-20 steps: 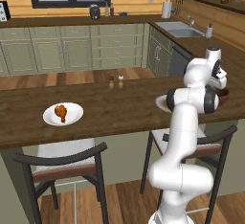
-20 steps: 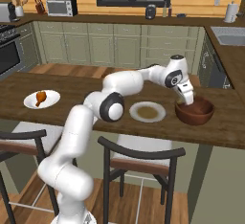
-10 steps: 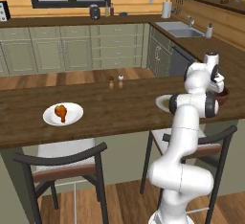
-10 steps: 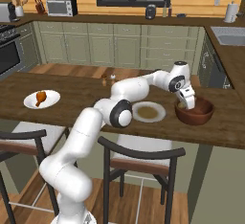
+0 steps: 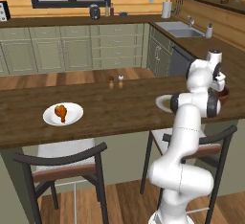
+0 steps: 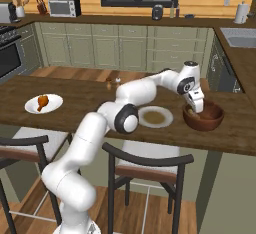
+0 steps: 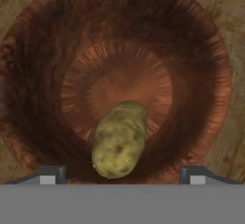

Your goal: Pick the chicken drumstick and potato from their plates and place them in the bowl. Then put the bowl in the fridge.

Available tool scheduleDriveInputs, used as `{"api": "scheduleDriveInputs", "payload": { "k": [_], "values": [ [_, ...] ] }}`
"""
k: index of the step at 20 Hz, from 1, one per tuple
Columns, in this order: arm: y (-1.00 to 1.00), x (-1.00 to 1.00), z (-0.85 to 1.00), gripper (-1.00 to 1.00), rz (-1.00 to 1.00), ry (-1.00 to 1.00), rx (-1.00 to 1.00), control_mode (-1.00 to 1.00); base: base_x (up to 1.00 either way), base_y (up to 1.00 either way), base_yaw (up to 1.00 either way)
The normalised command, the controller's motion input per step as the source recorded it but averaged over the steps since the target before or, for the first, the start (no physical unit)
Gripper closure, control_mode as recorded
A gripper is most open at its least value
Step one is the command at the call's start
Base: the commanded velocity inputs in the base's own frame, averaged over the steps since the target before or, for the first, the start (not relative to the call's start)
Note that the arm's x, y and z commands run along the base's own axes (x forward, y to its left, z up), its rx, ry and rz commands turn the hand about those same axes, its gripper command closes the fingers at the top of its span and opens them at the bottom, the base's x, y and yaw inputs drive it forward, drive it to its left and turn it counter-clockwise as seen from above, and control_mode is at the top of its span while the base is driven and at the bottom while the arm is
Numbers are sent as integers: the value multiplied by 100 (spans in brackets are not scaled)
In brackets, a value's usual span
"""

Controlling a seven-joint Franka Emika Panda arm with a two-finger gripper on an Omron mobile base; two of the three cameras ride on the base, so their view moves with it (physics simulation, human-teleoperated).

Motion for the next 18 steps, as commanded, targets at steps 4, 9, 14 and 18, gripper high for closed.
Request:
{"api": "scheduleDriveInputs", "payload": {
  "k": [4,9,14,18],
  "values": [
    [23,-62,11,-100,0,-27,-7,-100,0,0,0],
    [67,-100,4,-100,0,-53,-10,-100,0,0,0],
    [79,-100,53,-100,2,-13,-10,-100,0,0,0],
    [99,-100,62,-100,26,2,-8,-100,0,0,0]
  ]
}}
